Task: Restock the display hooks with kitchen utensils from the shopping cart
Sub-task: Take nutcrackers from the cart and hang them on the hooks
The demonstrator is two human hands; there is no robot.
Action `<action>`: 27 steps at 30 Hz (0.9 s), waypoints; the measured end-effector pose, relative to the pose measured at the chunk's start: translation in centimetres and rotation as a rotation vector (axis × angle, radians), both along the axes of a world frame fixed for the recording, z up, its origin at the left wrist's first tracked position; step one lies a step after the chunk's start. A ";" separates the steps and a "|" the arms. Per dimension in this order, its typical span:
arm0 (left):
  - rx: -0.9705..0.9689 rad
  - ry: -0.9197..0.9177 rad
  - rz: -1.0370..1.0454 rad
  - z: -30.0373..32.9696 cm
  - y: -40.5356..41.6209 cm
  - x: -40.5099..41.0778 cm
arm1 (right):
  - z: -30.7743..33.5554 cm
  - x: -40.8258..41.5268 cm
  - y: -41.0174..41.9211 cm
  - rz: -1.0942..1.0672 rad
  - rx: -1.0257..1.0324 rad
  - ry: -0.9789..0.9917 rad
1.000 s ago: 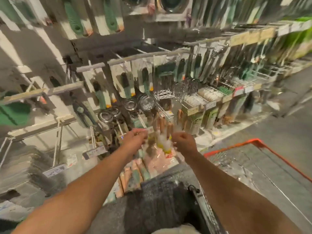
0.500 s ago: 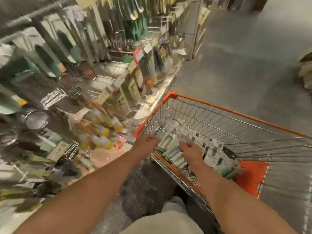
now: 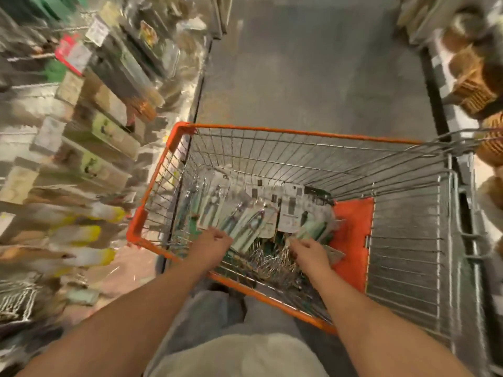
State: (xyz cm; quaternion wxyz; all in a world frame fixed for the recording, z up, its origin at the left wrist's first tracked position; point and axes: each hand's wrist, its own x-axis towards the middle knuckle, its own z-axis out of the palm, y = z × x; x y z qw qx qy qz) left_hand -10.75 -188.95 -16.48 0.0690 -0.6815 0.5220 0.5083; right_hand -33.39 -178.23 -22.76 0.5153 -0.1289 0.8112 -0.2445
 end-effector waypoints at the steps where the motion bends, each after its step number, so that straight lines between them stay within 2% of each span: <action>1: 0.026 -0.013 -0.028 -0.4 0.0 -0.3 | 0.1 0.0 0.1 -0.004 0.007 0.004; 11: 0.140 -0.030 -0.100 -7.0 -4.0 0.8 | -2.4 2.6 -3.2 0.035 0.095 -0.022; 17: 0.115 -0.084 0.014 -9.8 -8.5 2.8 | -5.5 5.8 -7.2 -0.089 0.166 -0.115; 22: 0.020 -0.104 0.009 -12.5 -12.8 4.7 | -8.1 8.6 -10.3 -0.098 0.270 -0.139; 27: 0.064 -0.064 -0.021 -14.9 -15.6 4.7 | -10.4 10.7 -12.2 -0.203 0.321 -0.093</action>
